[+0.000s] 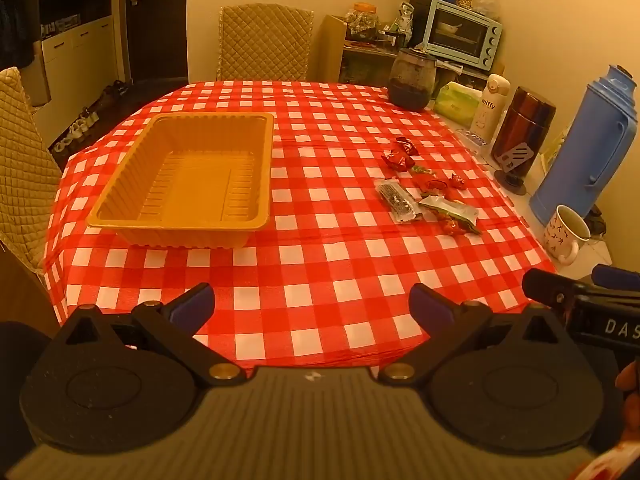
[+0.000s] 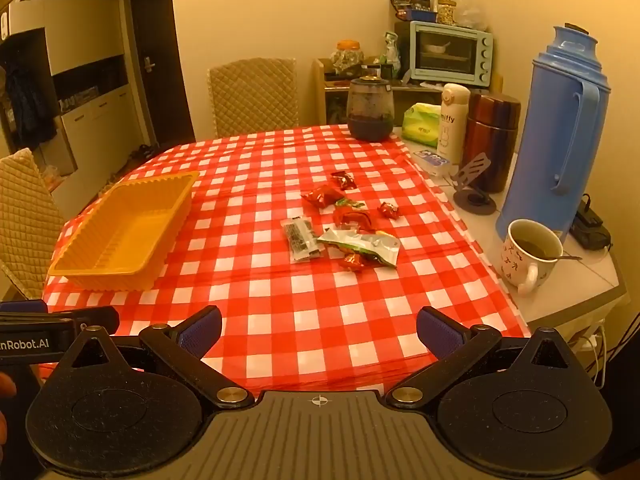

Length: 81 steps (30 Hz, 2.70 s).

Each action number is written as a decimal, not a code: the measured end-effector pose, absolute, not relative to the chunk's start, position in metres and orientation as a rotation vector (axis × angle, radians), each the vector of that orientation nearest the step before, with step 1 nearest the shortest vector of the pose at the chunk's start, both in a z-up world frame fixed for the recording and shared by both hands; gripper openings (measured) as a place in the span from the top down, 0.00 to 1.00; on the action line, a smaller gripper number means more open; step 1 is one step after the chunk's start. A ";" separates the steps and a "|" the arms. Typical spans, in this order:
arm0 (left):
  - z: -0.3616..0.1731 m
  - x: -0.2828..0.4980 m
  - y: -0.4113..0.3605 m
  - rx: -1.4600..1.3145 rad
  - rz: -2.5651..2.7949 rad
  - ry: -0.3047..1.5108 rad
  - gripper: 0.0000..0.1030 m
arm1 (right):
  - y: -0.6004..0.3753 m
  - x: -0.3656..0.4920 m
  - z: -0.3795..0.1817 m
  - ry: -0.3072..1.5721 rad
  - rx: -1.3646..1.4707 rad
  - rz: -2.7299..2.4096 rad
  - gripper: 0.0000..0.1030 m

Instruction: Organize snacks

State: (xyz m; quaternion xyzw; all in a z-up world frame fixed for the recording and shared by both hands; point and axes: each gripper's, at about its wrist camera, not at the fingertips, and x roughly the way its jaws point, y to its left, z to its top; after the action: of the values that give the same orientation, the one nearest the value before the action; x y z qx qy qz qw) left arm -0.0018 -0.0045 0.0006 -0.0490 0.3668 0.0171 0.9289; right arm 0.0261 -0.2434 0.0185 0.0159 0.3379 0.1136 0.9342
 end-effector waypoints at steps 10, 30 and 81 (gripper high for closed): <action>0.000 -0.001 0.001 -0.125 0.035 0.757 0.00 | -0.244 0.028 0.016 0.701 0.038 0.230 0.00; -0.003 -0.001 0.001 -0.125 0.033 0.761 0.00 | -0.243 0.027 0.015 0.703 0.032 0.229 0.00; -0.002 -0.001 0.001 -0.119 0.032 0.755 0.00 | -0.243 0.027 0.017 0.703 0.033 0.226 0.00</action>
State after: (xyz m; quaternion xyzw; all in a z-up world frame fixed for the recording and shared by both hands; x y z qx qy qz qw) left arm -0.0015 0.0005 -0.0023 -0.0582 0.3685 0.0155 0.9277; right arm 0.0275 -0.2433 0.0174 0.0162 0.3435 0.1103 0.9325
